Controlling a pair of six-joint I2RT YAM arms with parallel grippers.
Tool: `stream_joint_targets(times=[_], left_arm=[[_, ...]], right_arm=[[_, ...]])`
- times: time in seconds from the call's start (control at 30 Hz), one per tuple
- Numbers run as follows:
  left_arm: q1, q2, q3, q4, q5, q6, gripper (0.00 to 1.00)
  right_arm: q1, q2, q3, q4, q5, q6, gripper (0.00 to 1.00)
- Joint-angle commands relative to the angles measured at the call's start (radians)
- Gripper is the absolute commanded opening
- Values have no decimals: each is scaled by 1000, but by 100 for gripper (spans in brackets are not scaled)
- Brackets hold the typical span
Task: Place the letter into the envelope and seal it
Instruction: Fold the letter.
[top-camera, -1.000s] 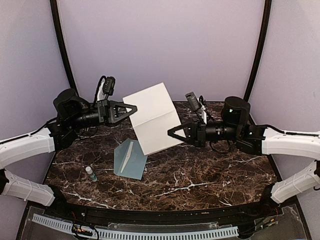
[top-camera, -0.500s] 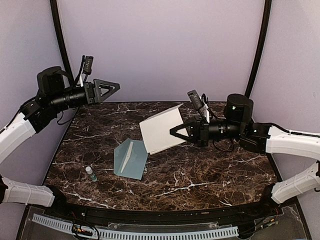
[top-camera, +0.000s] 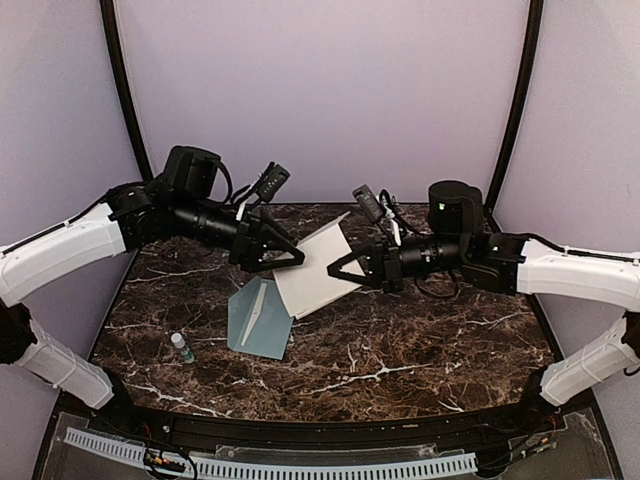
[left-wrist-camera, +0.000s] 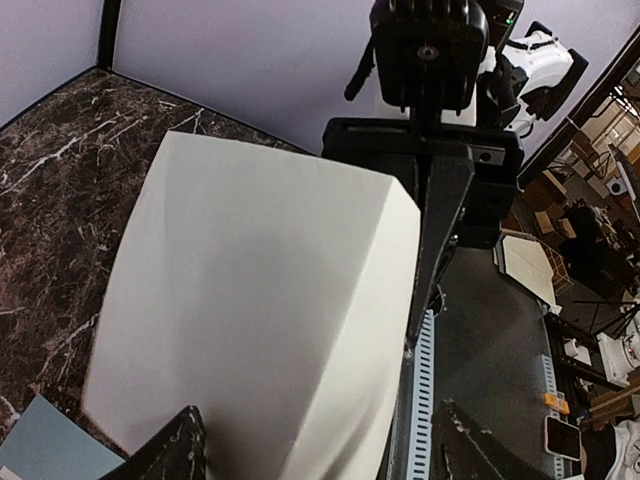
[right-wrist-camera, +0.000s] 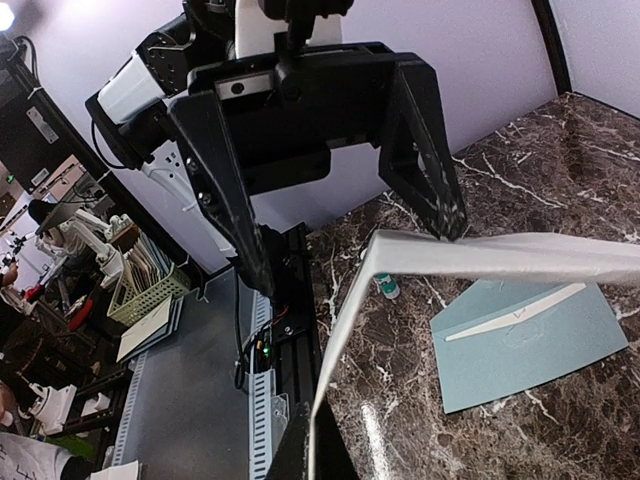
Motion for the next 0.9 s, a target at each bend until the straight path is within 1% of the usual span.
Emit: stream_joint_targets(times=[0.0,0.07,0.13,0.17,0.23,0.27,0.3,0.37,0.7,0.77,0.8,0.83,0.87], left_arm=[[-23,2,50,-70,41,111,76],[-26,12,50,-68,65,115,74],[-28,25,52,-70,87,119,67],[-30,28,53,-77,97,127,62],[-31,35,53,-84,96,135,58],[-32,38,51,-85,90,139,58],[-32,38,51,-89,75,145,61],[-31,40,53,-94,60,154,63],[-31,78,72,-111,109,158,62],[-31,79,70,-108,121,156,57],[-31,79,70,-105,134,155,52],[-31,80,70,-104,139,154,49],[-32,80,70,-106,147,154,44]], right_arm=[[0,25,50,-26,-42,-29,0],[0,36,54,-27,-52,-29,0],[1,48,57,-28,-58,-28,0],[2,50,59,-30,-60,-28,0],[4,57,62,-35,-67,-29,0],[4,58,65,-38,-72,-30,0],[6,62,67,-41,-82,-31,0],[8,67,76,-55,-85,-36,0],[25,90,98,-91,-141,-51,0],[28,98,102,-104,-141,-55,0],[29,100,103,-110,-140,-58,0],[29,104,105,-116,-135,-60,0],[29,104,105,-121,-130,-64,0]])
